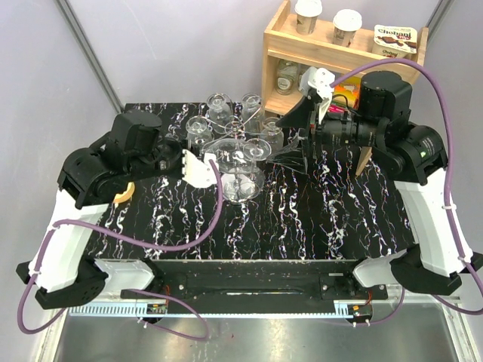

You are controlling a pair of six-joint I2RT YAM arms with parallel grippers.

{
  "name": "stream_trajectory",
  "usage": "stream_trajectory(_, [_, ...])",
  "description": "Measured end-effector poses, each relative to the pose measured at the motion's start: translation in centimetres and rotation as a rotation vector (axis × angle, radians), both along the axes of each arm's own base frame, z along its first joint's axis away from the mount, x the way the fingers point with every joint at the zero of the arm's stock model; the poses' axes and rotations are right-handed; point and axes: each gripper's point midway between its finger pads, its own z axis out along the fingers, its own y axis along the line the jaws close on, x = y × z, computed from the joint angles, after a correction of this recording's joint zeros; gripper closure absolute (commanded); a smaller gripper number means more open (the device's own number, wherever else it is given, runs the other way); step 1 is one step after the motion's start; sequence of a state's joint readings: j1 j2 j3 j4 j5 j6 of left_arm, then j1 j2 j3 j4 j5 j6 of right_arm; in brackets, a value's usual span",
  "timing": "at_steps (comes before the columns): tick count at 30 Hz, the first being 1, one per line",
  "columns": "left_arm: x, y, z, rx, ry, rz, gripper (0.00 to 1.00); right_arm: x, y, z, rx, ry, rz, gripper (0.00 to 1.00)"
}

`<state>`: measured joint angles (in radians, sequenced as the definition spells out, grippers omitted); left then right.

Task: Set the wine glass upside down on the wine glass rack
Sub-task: Pick up the wine glass at the center of the board.

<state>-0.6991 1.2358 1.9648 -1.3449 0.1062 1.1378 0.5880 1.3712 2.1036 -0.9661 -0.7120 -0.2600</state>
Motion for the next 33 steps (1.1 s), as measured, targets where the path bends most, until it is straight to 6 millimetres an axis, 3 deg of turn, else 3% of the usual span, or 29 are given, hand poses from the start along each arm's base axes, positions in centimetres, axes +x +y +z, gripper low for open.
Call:
stream_trajectory(6, [0.6,0.4,-0.1,0.163,-0.139,-0.038,1.00,0.4,0.5,-0.5,-0.004,0.025,0.007,0.03])
stream_trajectory(16, [1.8,-0.7,2.6,0.322,-0.409,-0.095,1.00,1.5,3.0,-2.6,-0.038,0.101,0.041,0.00])
stream_trajectory(21, [2.0,-1.0,2.7,0.451,-0.518,-0.143,1.00,2.4,3.9,-2.0,-0.023,0.101,0.045,0.00])
stream_trajectory(27, [1.2,-2.0,5.0,0.471,-0.687,-0.207,1.00,2.6,5.9,-1.2,-0.001,0.093,0.077,0.01])
stream_trajectory(33, [-0.1,-1.0,5.7,0.476,-0.810,-0.244,1.00,1.3,7.9,-1.9,-0.017,0.099,0.127,0.01])
